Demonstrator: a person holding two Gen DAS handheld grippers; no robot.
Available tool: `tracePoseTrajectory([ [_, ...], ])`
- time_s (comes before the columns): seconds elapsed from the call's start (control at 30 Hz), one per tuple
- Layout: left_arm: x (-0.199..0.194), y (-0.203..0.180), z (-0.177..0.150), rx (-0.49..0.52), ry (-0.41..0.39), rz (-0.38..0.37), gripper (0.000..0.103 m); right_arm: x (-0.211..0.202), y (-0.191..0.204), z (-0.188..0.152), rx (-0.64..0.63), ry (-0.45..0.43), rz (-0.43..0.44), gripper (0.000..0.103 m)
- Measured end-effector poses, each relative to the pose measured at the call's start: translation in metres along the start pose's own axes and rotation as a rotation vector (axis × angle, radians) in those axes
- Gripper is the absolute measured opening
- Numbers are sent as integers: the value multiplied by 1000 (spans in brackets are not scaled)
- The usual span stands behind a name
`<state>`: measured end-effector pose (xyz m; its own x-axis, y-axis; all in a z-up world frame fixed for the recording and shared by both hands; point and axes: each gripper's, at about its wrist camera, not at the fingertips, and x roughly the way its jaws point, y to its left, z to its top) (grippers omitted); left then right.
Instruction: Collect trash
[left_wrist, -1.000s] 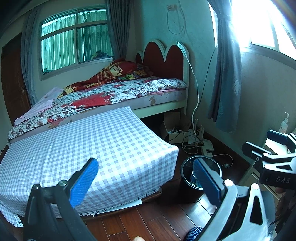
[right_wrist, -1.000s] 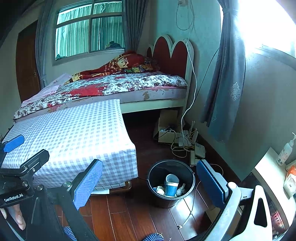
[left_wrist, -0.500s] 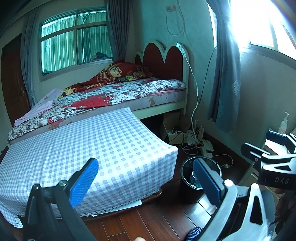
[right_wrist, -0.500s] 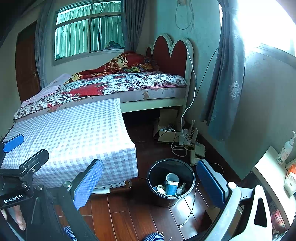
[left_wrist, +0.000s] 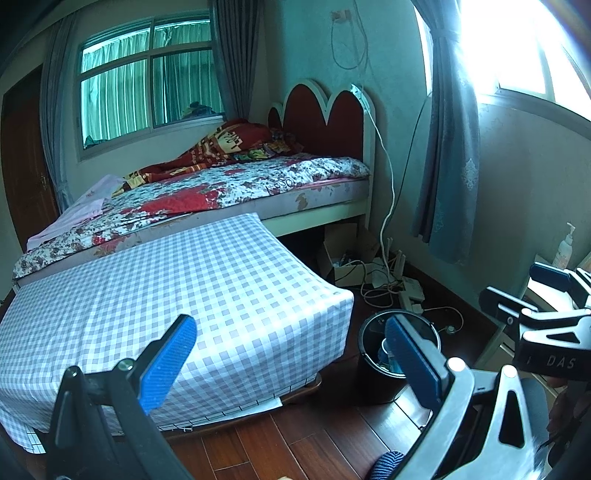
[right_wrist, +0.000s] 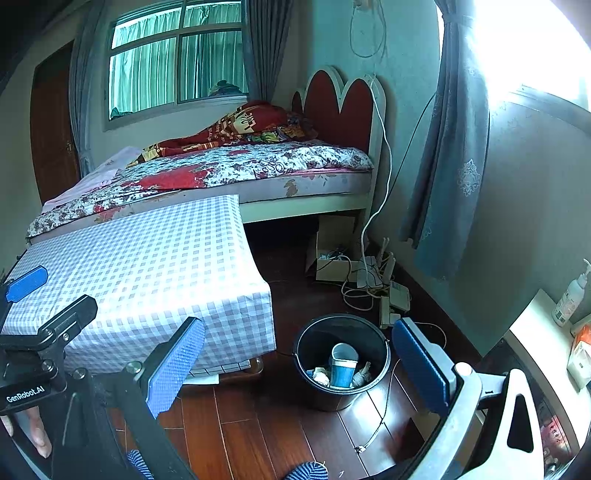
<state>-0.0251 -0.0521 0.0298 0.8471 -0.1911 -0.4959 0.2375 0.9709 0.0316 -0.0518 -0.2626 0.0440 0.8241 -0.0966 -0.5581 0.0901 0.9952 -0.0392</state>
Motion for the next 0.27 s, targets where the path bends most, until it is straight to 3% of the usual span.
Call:
tracePoseTrajectory([
  [0.27,4,-4,0,38,15,-29,102,1,2,0,1,3,1,102],
])
